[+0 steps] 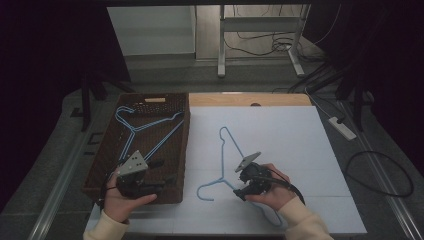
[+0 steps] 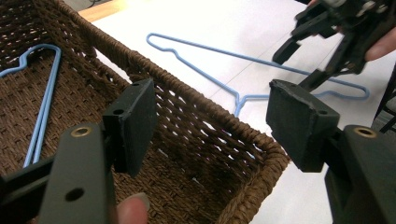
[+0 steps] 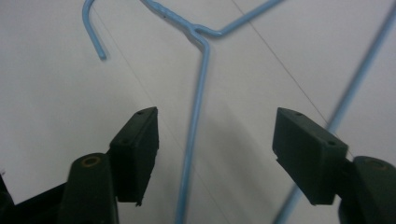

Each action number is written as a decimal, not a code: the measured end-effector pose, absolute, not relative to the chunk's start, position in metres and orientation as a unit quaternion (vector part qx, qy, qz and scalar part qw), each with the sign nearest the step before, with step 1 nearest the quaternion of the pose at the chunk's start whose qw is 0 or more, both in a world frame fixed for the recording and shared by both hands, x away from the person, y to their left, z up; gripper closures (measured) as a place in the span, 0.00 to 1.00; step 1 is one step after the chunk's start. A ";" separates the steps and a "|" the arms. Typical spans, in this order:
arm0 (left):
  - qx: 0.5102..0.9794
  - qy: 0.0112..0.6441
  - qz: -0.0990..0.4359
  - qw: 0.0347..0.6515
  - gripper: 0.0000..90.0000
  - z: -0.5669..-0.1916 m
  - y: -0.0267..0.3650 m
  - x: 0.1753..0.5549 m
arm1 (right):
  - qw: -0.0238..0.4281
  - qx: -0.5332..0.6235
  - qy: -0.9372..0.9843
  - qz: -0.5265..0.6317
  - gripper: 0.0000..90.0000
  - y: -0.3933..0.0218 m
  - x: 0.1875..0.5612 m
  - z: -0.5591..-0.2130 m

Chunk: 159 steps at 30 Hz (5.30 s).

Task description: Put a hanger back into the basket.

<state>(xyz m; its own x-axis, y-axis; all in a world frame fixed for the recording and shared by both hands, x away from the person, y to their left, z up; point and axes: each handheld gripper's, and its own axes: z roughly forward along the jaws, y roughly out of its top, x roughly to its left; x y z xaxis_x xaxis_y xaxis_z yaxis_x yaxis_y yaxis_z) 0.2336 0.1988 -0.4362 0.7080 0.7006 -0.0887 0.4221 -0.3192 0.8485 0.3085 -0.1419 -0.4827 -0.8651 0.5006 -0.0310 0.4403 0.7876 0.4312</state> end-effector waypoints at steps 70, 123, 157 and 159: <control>0.817 0.308 0.162 0.460 0.38 -0.424 0.164 0.243 | -0.027 0.289 0.886 0.361 0.98 -0.248 0.303 -0.423; 0.937 0.083 0.128 0.316 0.84 -0.424 0.034 0.321 | -0.045 0.208 0.894 0.395 0.98 -0.267 0.297 -0.411; 0.897 0.180 0.096 0.392 0.96 -0.396 0.067 0.291 | 0.165 0.318 0.789 0.498 0.46 -0.293 0.300 -0.403; 0.894 0.188 0.099 0.395 0.96 -0.397 0.067 0.290 | 0.178 0.323 0.779 0.508 0.45 -0.296 0.299 -0.400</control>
